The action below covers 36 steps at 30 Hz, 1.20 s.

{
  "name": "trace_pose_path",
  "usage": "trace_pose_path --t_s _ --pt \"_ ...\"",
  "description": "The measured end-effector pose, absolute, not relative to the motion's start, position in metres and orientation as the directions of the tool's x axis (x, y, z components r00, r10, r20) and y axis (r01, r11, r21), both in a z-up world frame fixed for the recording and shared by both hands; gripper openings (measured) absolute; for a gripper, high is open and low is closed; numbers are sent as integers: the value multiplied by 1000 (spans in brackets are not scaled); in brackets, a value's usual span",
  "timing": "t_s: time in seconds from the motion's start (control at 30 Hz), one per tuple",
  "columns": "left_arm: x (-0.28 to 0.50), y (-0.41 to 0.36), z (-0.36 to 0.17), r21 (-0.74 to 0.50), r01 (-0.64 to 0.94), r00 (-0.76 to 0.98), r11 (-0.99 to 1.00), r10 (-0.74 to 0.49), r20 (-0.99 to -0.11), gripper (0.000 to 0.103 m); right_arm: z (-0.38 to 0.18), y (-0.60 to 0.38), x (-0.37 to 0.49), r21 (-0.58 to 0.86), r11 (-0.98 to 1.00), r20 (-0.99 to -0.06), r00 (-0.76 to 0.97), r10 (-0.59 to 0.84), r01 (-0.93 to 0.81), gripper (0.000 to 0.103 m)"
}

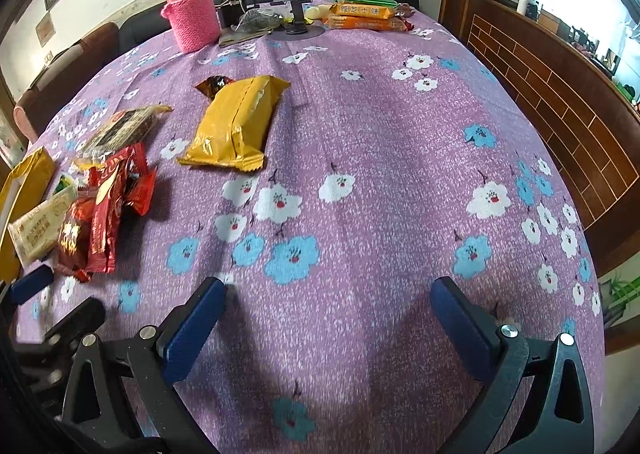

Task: Organize snacks
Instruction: 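Grasp a red candy with the left tool while the right tool grasps another red candy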

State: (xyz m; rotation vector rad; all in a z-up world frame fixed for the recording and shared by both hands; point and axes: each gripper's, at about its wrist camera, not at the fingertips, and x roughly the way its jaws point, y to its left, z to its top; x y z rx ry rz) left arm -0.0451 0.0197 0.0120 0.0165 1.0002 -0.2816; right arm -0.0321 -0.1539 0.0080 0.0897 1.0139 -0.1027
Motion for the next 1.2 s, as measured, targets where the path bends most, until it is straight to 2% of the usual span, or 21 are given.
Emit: trace_pose_path --t_s 0.07,0.27,0.3,0.37,0.43,0.47,0.53,0.6,0.67,0.73,0.83,1.0,1.07,1.13,1.2 --pt "-59 36 20 -165 247 512 955 -273 -815 93 9 -154 -35 27 992 -851 523 -41 122 103" --pt "-85 88 41 -133 177 586 975 -213 -781 93 10 -152 -45 23 993 -850 525 -40 113 103" --pt "-87 96 43 -131 160 588 978 -201 -783 93 10 -151 -47 19 994 -854 519 -42 112 101" --pt "-91 112 44 -139 133 593 981 -192 -782 93 16 -148 -52 14 994 -854 518 -45 109 88" --pt "-96 123 44 -178 116 599 977 -211 -773 93 28 -140 -56 56 995 -837 547 4 79 85" --pt "-97 127 44 -194 116 602 974 -225 -766 89 34 -134 -59 79 995 -822 568 36 52 85" --pt "-100 129 43 -215 128 607 968 -248 -755 71 47 -116 -60 106 994 -795 598 99 -23 84" --pt "-102 130 42 -231 144 598 962 -270 -755 45 56 -94 -57 118 989 -781 607 148 -90 84" --pt "-105 129 44 -246 158 598 956 -290 -747 44 59 -78 -46 137 984 -781 598 179 -115 81" --pt "-109 129 46 -250 162 601 954 -297 -742 44 61 -67 -33 150 981 -777 599 193 -122 67" --pt "-109 129 49 -262 168 599 950 -310 -738 44 52 -59 -12 154 984 -790 586 180 -93 59" --pt "-107 118 54 -253 193 601 948 -318 -733 44 34 -44 7 164 981 -803 565 192 -100 58" --pt "-104 111 56 -243 204 602 948 -317 -733 44 32 -45 9 193 976 -790 573 216 -101 48" --pt "-100 105 54 -233 213 597 949 -315 -738 44 31 -48 9 210 972 -786 574 231 -104 22" --pt "-96 101 52 -233 217 586 948 -318 -745 44 27 -55 8 257 960 -775 569 274 -112 14"
